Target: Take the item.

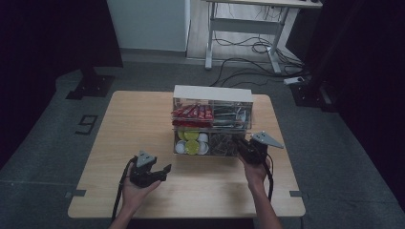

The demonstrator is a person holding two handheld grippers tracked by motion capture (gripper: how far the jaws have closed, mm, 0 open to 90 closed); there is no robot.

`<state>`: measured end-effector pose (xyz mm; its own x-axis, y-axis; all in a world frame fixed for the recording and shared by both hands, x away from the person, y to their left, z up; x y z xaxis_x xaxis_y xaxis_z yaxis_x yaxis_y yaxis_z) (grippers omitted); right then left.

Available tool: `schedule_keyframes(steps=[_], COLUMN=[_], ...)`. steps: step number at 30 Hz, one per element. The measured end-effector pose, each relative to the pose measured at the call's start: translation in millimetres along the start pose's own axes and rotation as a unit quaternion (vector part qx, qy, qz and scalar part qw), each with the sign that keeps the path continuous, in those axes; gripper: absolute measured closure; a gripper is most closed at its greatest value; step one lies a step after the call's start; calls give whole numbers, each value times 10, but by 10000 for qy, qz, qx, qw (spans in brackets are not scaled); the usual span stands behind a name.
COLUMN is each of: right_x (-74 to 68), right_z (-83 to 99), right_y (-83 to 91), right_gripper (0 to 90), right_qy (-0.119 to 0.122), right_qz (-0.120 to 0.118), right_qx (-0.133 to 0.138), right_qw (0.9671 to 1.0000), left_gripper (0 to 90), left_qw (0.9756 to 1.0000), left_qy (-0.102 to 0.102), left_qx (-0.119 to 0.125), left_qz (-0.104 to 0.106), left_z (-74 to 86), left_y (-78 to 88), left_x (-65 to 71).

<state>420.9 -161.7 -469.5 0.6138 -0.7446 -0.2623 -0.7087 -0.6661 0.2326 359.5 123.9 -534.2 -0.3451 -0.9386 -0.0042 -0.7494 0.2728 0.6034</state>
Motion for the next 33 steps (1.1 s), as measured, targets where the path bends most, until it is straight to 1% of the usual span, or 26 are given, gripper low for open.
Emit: schedule_keyframes(steps=[4,8,12,22,26,33], right_x=[-2,-3,-3,-5,-4,-4], right_z=[-4,-6,-10,-5,-3,-2], right_y=[1,2,-1,1,1,0], right_gripper=[888,888,888,888,887,887], right_qy=[47,45,35,28,30,25], right_qz=[22,29,28,25,20,29], right_qx=[-46,-65,-73,-75,-60,-40], right_qw=[10000,10000,10000,10000,10000,10000], left_gripper=[321,319,319,319,319,319], left_qw=[10000,10000,9999,9999,9999,9999], left_qy=[16,-61,28,-58,-22,-43], left_qx=[41,44,127,117,138,140], left_qz=[-35,-52,-41,-31,17,36], left_z=[-97,-156,-223,-298,-341,-407], left_y=[-44,-96,-132,-231,-262,-306], left_x=[37,82,104,207,255,328])
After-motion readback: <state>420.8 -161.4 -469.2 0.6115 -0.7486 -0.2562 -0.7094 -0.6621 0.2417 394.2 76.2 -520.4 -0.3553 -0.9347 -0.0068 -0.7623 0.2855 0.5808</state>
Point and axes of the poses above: each handheld gripper's, and its own axes: y roughly backward along the jaws, z roughly out of its underside, x roughly to its right, the point moved 8 cm from there along -y, roughly forward along the jaws, and after that the axes turned 12 degrees about -z, right-handed, at the moved point
